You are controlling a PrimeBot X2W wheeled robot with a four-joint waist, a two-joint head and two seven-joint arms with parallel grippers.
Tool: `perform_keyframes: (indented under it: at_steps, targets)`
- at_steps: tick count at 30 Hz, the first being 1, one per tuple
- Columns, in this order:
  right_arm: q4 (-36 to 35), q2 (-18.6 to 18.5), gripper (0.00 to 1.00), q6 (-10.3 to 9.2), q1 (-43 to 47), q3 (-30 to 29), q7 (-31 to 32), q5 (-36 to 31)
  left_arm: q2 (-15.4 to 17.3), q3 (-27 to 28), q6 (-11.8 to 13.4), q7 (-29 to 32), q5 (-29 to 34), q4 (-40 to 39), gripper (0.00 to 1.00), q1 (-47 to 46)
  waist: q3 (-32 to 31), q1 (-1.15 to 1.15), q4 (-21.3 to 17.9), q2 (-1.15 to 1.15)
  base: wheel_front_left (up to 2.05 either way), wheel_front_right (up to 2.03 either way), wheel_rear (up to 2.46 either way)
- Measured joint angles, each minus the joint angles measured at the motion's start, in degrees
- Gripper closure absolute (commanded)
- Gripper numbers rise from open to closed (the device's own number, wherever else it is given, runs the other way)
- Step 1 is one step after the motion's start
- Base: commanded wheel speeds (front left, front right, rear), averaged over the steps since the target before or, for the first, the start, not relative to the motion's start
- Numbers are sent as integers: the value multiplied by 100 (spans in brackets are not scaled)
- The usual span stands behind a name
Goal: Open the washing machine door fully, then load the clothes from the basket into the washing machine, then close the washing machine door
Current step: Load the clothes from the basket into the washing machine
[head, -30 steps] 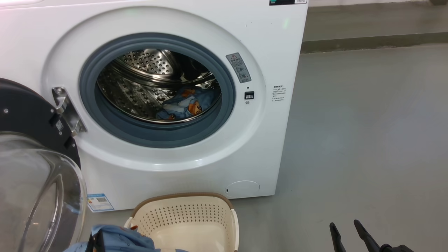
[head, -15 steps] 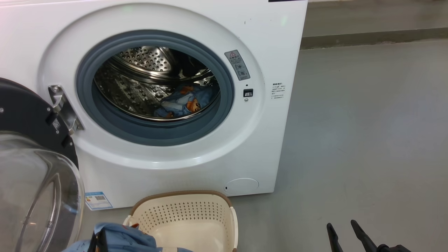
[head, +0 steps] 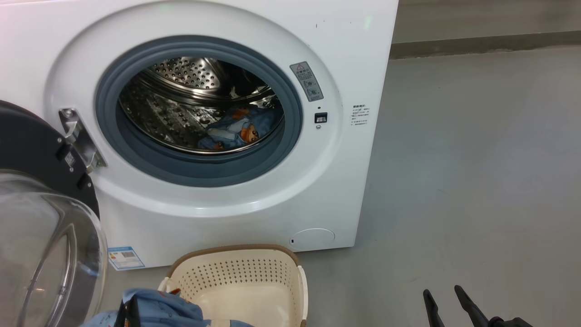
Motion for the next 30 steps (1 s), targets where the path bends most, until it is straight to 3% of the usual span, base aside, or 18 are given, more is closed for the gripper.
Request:
perform_keyframes:
  at_steps: [21, 30]
  targets:
    - [-18, 0, 0, 0, -10, 31, 0, 8, 0, -265, -31, 0, -65, -58, 100, -36, 164, 0, -47, 0, 0, 0, 0]
    - [-31, 0, 0, 0, -67, 127, 0, 88, -1, -500, -1, 0, -167, 25, 100, -547, 354, 0, -305, 0, 0, 0, 0]
